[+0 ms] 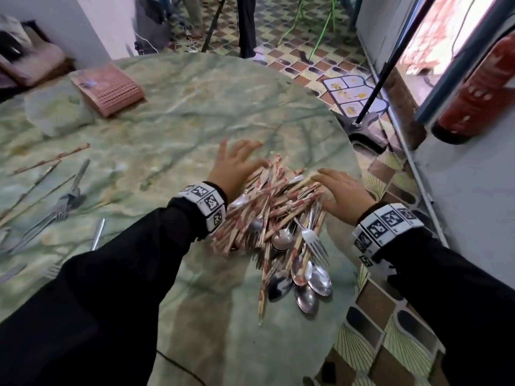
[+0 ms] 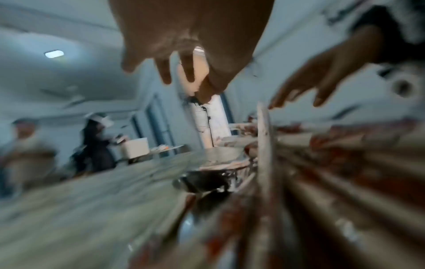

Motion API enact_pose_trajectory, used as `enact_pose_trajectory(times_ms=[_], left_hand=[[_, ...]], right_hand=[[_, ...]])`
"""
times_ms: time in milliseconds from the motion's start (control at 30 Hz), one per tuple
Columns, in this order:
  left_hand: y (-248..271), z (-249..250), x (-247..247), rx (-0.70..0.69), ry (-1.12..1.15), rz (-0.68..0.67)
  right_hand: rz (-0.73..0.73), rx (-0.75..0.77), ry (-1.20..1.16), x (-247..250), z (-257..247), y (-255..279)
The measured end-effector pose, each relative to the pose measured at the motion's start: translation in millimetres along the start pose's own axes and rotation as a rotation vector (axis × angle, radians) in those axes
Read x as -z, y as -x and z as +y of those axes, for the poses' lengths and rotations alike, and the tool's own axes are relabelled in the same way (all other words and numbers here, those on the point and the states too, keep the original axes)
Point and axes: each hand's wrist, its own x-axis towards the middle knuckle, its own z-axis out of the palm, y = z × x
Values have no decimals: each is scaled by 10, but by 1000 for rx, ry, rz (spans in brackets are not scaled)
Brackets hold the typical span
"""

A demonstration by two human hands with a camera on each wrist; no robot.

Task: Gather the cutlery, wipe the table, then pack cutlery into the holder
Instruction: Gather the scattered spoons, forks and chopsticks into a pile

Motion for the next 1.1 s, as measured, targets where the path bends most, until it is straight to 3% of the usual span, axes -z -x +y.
enact_pose_trajectory(times_ms=[33, 100, 167, 200, 333, 400, 533, 733, 1000, 1100], left_hand=[[38, -46, -10, 195, 97, -33], [140, -171, -90, 544, 282, -230], [220, -256, -141, 732, 527, -406], [253, -271, -172, 756, 636, -459], [363, -243, -290, 671, 680, -588], [374, -197, -308, 628, 661, -613], [368, -62, -275, 545, 645, -665], [301, 156, -300, 590, 537, -678], [171, 285, -246, 614, 681, -627], [178, 270, -196, 583, 751, -599]], right_hand=[[37, -24, -16, 23, -29, 38], [104, -100, -80, 75, -108, 136], [83, -236, -162, 102, -185, 237], [11, -319, -202, 82, -209, 278], [-340, -514, -332, -157, -248, 396], [-388, -536, -398, -302, -306, 412], [-352, -565, -482, -621, -471, 325], [-236, -632, -426, -766, -621, 67], [-195, -726, -436, -705, -694, -88], [-179, -659, -394, -668, -668, 12]])
